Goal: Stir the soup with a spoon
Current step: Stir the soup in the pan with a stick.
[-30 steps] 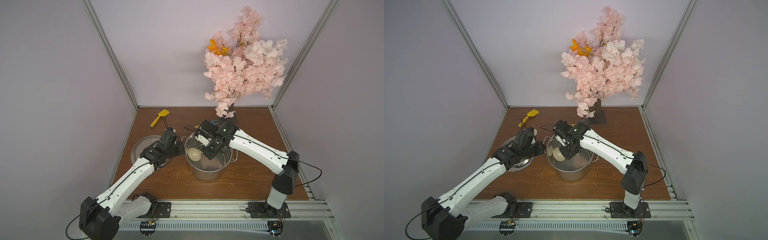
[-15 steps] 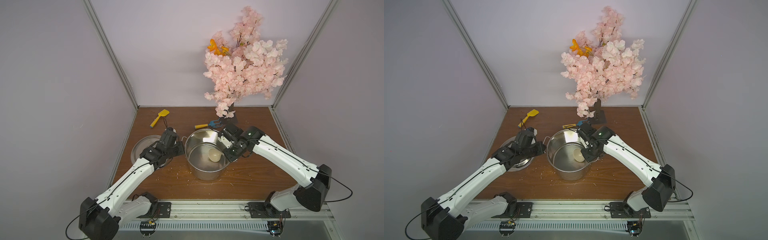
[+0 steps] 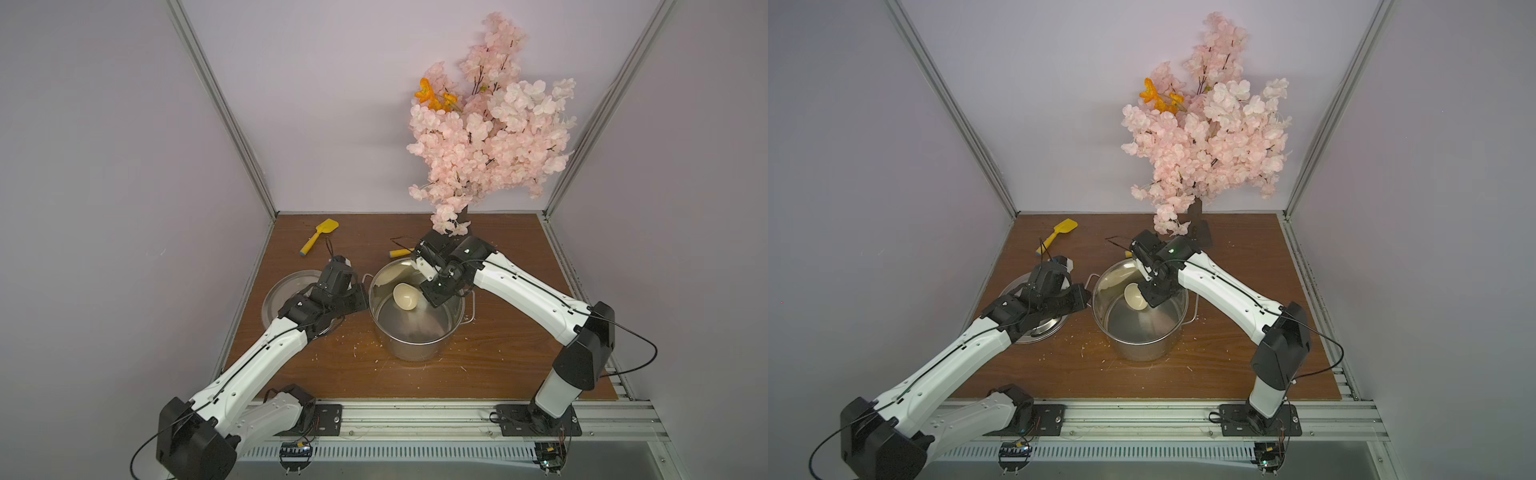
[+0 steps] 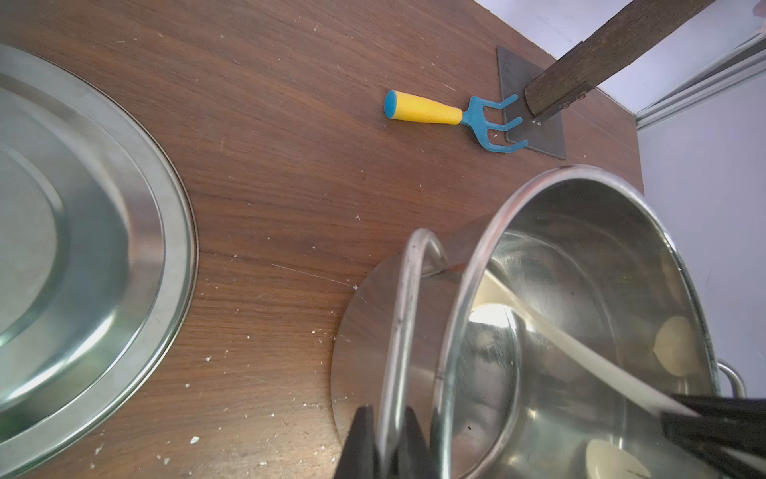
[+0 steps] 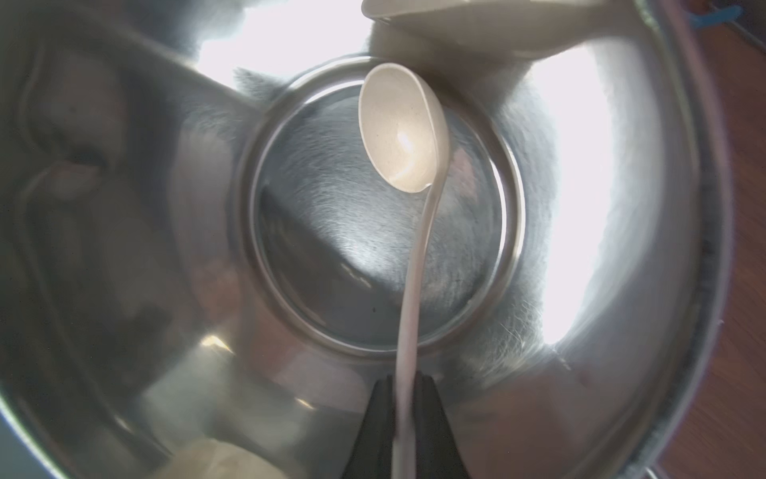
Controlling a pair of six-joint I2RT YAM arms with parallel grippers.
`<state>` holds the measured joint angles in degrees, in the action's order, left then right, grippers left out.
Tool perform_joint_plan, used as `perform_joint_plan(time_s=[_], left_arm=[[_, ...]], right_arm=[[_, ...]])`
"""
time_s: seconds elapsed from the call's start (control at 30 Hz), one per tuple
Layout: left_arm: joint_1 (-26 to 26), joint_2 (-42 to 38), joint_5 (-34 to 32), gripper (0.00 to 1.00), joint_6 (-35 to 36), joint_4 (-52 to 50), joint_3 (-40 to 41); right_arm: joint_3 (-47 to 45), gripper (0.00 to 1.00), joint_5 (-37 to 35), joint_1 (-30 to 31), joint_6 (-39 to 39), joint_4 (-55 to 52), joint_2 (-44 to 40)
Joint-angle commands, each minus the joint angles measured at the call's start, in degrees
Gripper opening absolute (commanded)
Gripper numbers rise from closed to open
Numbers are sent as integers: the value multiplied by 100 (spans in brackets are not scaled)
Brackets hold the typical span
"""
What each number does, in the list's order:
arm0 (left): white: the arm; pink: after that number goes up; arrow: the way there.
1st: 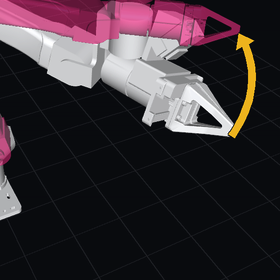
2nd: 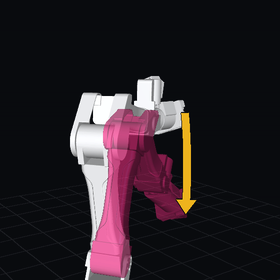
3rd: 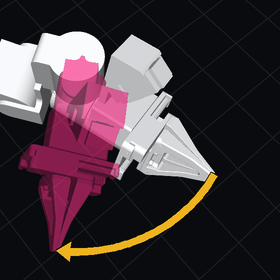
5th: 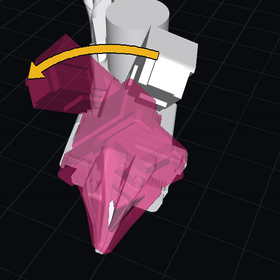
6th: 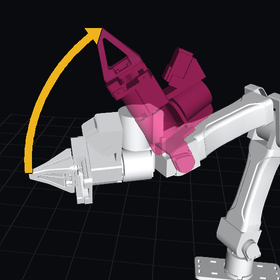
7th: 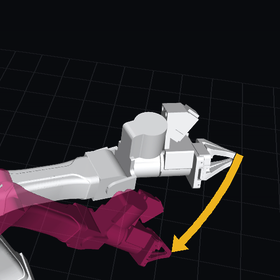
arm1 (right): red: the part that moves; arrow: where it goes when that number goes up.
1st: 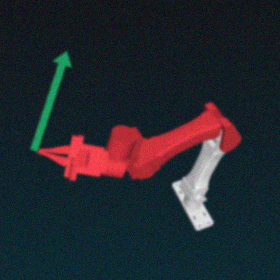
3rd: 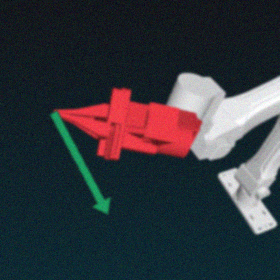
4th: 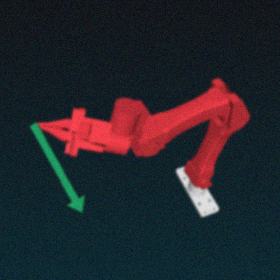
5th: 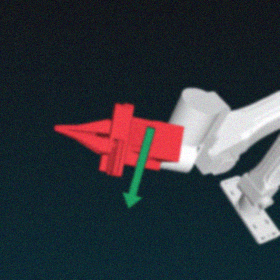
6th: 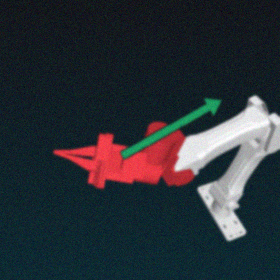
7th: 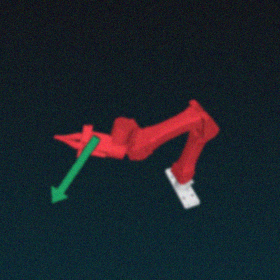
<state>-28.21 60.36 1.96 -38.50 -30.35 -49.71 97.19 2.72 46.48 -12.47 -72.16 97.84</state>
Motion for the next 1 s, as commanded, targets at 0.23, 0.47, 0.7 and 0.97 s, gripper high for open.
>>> perform_joint_plan(time_s=[0.23,0.47,0.7,0.97], left_arm=[[43,-28,-108,0,271,-33,29],[43,-80,-99,0,256,-34,78],[48,-68,-89,0,252,-33,80],[48,-11,-53,0,264,-22,-5]], right_arm=[[-991,0,-12,537,-174,-132,-1059],[-1474,0,-623,-286,-227,-280,-1420],[-554,0,-776,-564,-130,-146,-682],[802,0,-124,-41,-49,-182,247]])
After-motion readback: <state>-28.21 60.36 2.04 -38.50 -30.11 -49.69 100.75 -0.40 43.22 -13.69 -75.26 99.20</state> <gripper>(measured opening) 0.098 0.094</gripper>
